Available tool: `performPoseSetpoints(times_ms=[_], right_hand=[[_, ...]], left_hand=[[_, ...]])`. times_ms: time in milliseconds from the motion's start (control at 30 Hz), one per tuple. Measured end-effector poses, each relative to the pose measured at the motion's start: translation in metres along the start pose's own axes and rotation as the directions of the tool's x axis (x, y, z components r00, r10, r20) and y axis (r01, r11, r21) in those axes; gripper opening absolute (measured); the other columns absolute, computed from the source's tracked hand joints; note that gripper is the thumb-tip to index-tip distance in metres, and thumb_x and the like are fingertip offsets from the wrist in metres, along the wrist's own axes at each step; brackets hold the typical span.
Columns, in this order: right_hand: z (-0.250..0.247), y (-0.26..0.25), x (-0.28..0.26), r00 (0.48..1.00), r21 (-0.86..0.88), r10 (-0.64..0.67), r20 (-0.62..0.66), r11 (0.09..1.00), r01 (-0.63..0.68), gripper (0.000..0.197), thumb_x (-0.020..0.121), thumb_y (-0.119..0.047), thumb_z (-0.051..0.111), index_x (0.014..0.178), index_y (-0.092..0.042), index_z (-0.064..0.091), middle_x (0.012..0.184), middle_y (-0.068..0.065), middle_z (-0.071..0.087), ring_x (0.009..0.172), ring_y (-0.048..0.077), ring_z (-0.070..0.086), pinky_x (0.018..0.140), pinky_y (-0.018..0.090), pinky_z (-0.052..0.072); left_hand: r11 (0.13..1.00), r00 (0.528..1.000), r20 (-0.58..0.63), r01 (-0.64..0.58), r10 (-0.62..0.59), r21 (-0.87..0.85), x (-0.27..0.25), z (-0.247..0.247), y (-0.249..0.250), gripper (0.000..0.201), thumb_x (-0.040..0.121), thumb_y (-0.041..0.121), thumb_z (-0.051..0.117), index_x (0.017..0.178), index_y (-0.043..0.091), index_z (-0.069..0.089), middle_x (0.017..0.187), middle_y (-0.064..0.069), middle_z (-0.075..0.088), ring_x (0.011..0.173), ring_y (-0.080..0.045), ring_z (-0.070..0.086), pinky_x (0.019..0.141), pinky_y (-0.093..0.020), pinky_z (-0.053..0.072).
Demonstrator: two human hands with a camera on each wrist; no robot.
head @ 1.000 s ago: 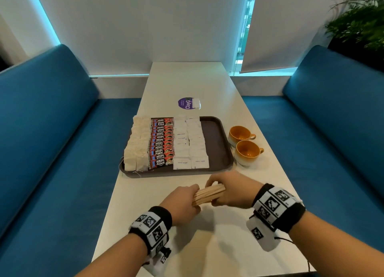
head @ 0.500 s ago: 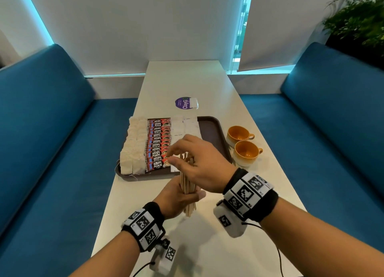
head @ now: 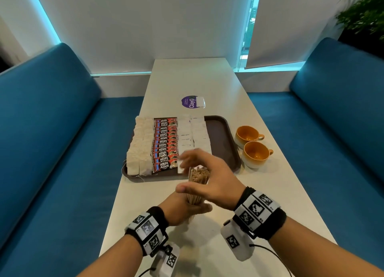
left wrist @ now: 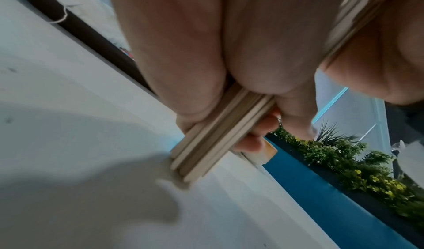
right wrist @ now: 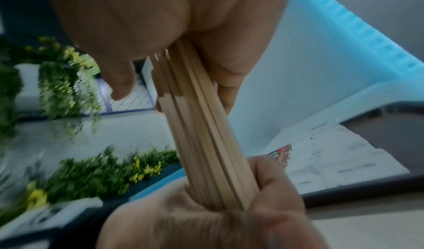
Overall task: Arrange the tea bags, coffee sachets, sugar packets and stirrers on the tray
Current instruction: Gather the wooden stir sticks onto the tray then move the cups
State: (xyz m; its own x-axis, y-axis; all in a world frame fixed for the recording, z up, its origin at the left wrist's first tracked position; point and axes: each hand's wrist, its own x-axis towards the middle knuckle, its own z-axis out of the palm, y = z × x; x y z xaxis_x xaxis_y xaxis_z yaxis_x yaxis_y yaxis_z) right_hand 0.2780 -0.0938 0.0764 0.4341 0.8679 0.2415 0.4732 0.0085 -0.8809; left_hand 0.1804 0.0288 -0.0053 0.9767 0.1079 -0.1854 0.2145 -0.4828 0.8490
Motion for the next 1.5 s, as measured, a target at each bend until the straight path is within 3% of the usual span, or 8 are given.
performPoseSetpoints(times_ms=[133, 333, 600, 733, 967, 1233, 1367, 1500], right_hand=[[-0.009, 0.017, -0.007, 0.993, 0.212, 0.114, -0.013, 0.971, -0.108, 0.096, 0.057, -0.030, 0.096, 0.140, -0.037, 0.047, 0.125, -0.004, 0.065, 0.120, 0.014, 0.063, 0.103, 0.034, 0.052], [0.013, 0.015, -0.005, 0.993, 0.151, 0.103, 0.051, 0.982, -0.110, 0.016, 0.082, -0.027, 0.084, 0.089, -0.015, 0.076, 0.091, 0.008, 0.075, 0.090, 0.020, 0.072, 0.090, 0.037, 0.058], [0.018, 0.053, -0.011, 0.943, 0.271, 0.288, -0.168, 0.933, -0.236, 0.031, 0.092, -0.026, 0.075, 0.074, -0.002, 0.066, 0.066, 0.014, 0.068, 0.062, 0.026, 0.064, 0.072, 0.044, 0.058], [0.012, 0.066, -0.015, 0.912, 0.365, 0.370, -0.176, 0.885, -0.288, 0.023, 0.091, -0.011, 0.075, 0.074, 0.001, 0.064, 0.062, 0.011, 0.060, 0.057, 0.022, 0.059, 0.061, 0.037, 0.054], [0.031, 0.042, -0.016, 0.771, -0.409, 0.631, -0.083, 0.684, -0.604, 0.028, 0.094, 0.017, 0.047, 0.113, -0.002, 0.057, 0.099, -0.007, 0.063, 0.090, -0.001, 0.060, 0.089, 0.007, 0.046], [0.008, 0.069, 0.011, 0.910, 0.135, 0.414, -0.034, 0.904, -0.406, 0.015, 0.090, -0.013, 0.074, 0.077, -0.014, 0.067, 0.063, 0.002, 0.062, 0.056, 0.016, 0.058, 0.057, 0.035, 0.056], [-0.040, 0.066, 0.066, 0.828, 0.219, 0.525, -0.198, 0.847, -0.485, 0.038, 0.087, -0.038, 0.077, 0.101, -0.006, 0.062, 0.071, 0.005, 0.065, 0.056, 0.016, 0.060, 0.055, 0.027, 0.058], [-0.080, 0.093, 0.123, 0.650, 0.167, 0.679, -0.341, 0.724, -0.669, 0.037, 0.087, -0.034, 0.078, 0.106, -0.008, 0.060, 0.085, 0.009, 0.072, 0.066, 0.022, 0.072, 0.060, 0.036, 0.064]], left_hand=[[0.989, 0.999, -0.044, -0.024, 0.017, -0.145, -0.001, -0.007, 0.014, 0.021, 0.087, 0.031, 0.075, 0.094, 0.013, 0.066, 0.088, 0.000, 0.068, 0.082, -0.017, 0.064, 0.080, -0.042, 0.054], [0.991, 0.995, -0.003, -0.097, 0.097, -0.091, -0.003, -0.007, 0.030, 0.038, 0.091, 0.012, 0.071, 0.122, 0.028, 0.055, 0.109, 0.016, 0.058, 0.100, 0.009, 0.062, 0.095, -0.021, 0.051], [0.999, 0.973, -0.231, 0.038, -0.029, 0.035, -0.016, -0.045, 0.014, 0.070, 0.078, 0.010, 0.065, 0.135, 0.043, 0.040, 0.135, 0.022, 0.047, 0.128, 0.007, 0.044, 0.115, -0.036, 0.039], [0.953, 0.892, -0.337, -0.288, 0.302, 0.091, -0.015, -0.038, 0.055, 0.054, 0.097, 0.010, 0.058, 0.138, 0.043, 0.047, 0.146, 0.022, 0.038, 0.142, 0.001, 0.033, 0.114, -0.022, 0.035], [0.884, 0.862, -0.204, -0.438, 0.464, 0.162, 0.002, -0.007, 0.070, 0.020, 0.107, 0.023, 0.044, 0.117, 0.021, 0.061, 0.125, 0.011, 0.049, 0.121, -0.014, 0.052, 0.102, -0.028, 0.043], [0.927, 0.865, -0.339, -0.369, 0.370, 0.070, 0.007, -0.040, 0.065, 0.061, 0.101, 0.043, 0.051, 0.155, 0.039, 0.024, 0.159, 0.019, 0.020, 0.148, 0.003, 0.021, 0.110, -0.007, 0.029], [0.981, 0.878, -0.442, -0.194, 0.183, 0.019, 0.007, -0.077, 0.029, 0.056, 0.095, 0.048, 0.057, 0.147, 0.046, 0.036, 0.145, 0.022, 0.040, 0.137, -0.002, 0.039, 0.114, -0.038, 0.040], [0.948, 0.946, -0.324, 0.116, -0.014, 0.296, 0.006, -0.090, -0.011, 0.032, 0.094, 0.039, 0.066, 0.125, 0.040, 0.056, 0.131, 0.019, 0.047, 0.125, -0.004, 0.038, 0.114, -0.034, 0.036]])
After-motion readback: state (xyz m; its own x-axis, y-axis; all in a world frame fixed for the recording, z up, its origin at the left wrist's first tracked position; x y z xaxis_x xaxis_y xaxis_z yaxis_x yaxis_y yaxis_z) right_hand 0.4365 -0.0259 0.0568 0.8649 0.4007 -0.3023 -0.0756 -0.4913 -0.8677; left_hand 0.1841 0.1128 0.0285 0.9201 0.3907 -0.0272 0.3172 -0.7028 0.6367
